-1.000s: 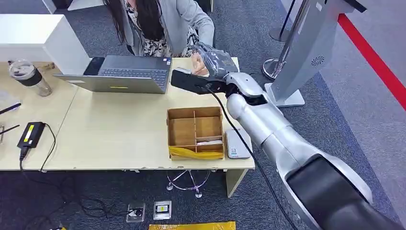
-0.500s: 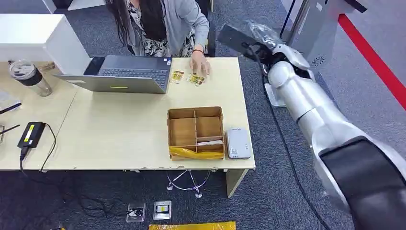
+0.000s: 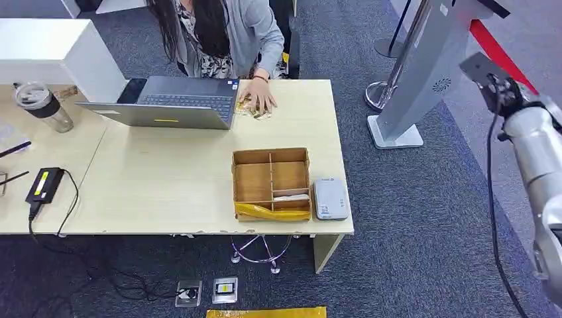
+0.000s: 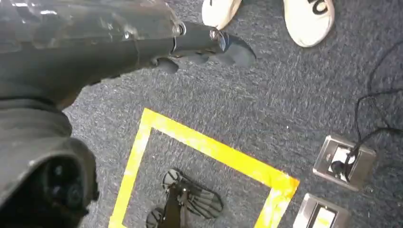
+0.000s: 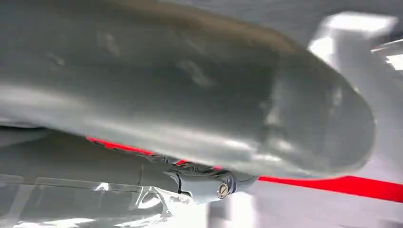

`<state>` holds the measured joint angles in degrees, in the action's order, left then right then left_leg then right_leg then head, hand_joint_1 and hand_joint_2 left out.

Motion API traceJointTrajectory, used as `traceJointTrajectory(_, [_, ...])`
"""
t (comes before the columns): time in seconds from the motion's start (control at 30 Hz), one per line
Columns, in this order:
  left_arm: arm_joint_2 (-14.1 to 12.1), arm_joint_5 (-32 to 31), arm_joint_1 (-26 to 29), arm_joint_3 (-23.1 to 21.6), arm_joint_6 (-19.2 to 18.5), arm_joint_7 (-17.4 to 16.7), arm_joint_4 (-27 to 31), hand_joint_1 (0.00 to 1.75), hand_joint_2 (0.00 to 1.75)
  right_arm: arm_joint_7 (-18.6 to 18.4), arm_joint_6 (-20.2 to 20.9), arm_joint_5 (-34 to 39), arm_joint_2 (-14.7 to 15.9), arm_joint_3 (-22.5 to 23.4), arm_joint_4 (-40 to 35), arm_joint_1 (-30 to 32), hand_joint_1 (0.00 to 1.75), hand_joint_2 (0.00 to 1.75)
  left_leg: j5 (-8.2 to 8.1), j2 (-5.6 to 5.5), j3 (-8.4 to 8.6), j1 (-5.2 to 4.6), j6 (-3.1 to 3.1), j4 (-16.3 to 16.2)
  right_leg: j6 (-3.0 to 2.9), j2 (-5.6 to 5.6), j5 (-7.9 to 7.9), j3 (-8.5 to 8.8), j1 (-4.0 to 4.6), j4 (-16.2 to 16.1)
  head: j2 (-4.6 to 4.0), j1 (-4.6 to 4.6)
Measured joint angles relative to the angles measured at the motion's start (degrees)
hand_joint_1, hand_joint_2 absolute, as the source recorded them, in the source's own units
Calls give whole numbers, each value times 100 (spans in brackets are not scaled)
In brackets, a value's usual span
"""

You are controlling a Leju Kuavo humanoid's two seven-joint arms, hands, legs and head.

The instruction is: Pass the card to the sensor for recognition and then transmit it.

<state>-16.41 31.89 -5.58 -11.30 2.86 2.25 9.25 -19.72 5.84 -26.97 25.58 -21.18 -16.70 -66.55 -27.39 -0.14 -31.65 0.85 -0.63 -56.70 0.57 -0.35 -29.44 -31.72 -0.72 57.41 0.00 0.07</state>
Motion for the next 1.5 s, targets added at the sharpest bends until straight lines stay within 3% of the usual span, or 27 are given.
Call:
traceJointTrajectory(0.17, [-28, 59, -12, -6, 4, 0, -7, 0, 0, -413, -247, 591, 755, 462, 59, 952, 0, 0, -9, 4, 6, 3, 2, 0, 1, 0, -3, 6, 3, -5, 0, -7])
traceJointTrajectory(0.27, [-31, 120, 11, -17, 4, -2, -9, 0, 0, -360, -354, 1111, 1125, 840, 92, 1881, 0, 0, -14, -23, 3, 4, 9, 0, 3, -31, -13, 16, 4, -6, 0, -4])
traceJointTrajectory(0.37, [-35, 232, 10, -17, -118, -24, -15, 0, 0, -109, -317, 1655, 1348, 1261, 131, 2921, 0, 0, -24, -24, 3, 5, 8, 2, 2, -42, -23, 17, 6, -6, 0, -4])
traceJointTrajectory(0.5, [-35, 328, 8, -17, -234, -2, -15, 0, 0, 514, -41, 2337, 1317, 1876, 192, 4232, 0, 0, -30, -29, 4, 10, 4, 5, -4, -49, -36, 22, 11, -3, 0, -7])
traceJointTrajectory(0.53, [-41, 332, 6, -17, -243, 19, -15, 0, 175, 631, -37, 2447, 1272, 2022, 214, 4508, 0, 0, -32, -29, 4, 10, 1, 5, -6, -49, -39, 23, 11, -1, 0, -7])
traceJointTrajectory(0.7, [-48, 328, 0, -17, -284, 164, -13, 0, 175, 994, 76, 2821, 953, 2622, 304, 5417, 0, 0, -34, -26, 7, 13, -2, 7, -13, -46, -45, 23, 15, 3, 0, -2])
traceJointTrajectory(0.73, [-46, 332, -3, -17, -280, 179, -13, 0, 175, 1034, 74, 2943, 854, 2736, 323, 5525, 0, 175, -35, -21, 9, 13, -3, 7, -13, -40, -45, 22, 15, 4, 0, -6])
traceJointTrajectory(0.9, [-48, 374, -20, -17, -232, 184, -13, 0, 175, 848, 63, 3158, 430, 3233, 400, 5813, 0, 175, -35, -6, 17, 12, -5, 7, -13, -21, -45, 22, 14, 5, 0, -7])
traceJointTrajectory(1.03, [-44, 358, -11, -17, -205, 113, -13, 0, 175, 796, -52, 3106, 264, 3365, 426, 5892, 0, 175, -35, -3, 19, 10, -5, 7, -13, -20, -45, 23, 11, 6, 0, -9])
traceJointTrajectory(1.23, [249, -370, 247, -13, -190, -26, 94, 0, 175, 1007, -212, 3014, -419, 3396, 426, 6273, 0, 175, -44, -3, 21, 9, -14, 7, -12, -11, -49, 26, 10, 5, 0, -7])
traceJointTrajectory(1.27, [273, -449, 272, -13, -192, -26, 105, 0, 175, 1036, -223, 2998, -471, 3392, 426, 6297, 0, 0, -44, -2, 21, 10, -14, 7, -12, -9, -49, 26, 10, 5, 0, -7])
traceJointTrajectory(1.37, [386, -727, 339, 24, -205, -33, 170, 0, 175, 1134, -269, 2975, -625, 3383, 415, 6362, 0, 0, -45, -2, 27, 10, -14, 8, -13, -9, -52, 32, 11, 4, 0, -4])
traceJointTrajectory(1.47, [581, -1261, 528, 114, -227, -70, 336, 0, 175, 1318, -339, 2920, -988, 3348, 323, 6575, 0, 0, -51, -2, 36, 12, -12, 8, -15, -9, -56, 42, 13, 4, 0, -4])
traceJointTrajectory(1.5, [660, -1424, 583, 118, -234, -81, 361, 0, 0, 1355, -334, 2898, -1138, 3315, 319, 6657, 0, 0, -51, -1, 35, 8, -13, 8, -16, -10, -56, 40, 7, 5, 0, 0])
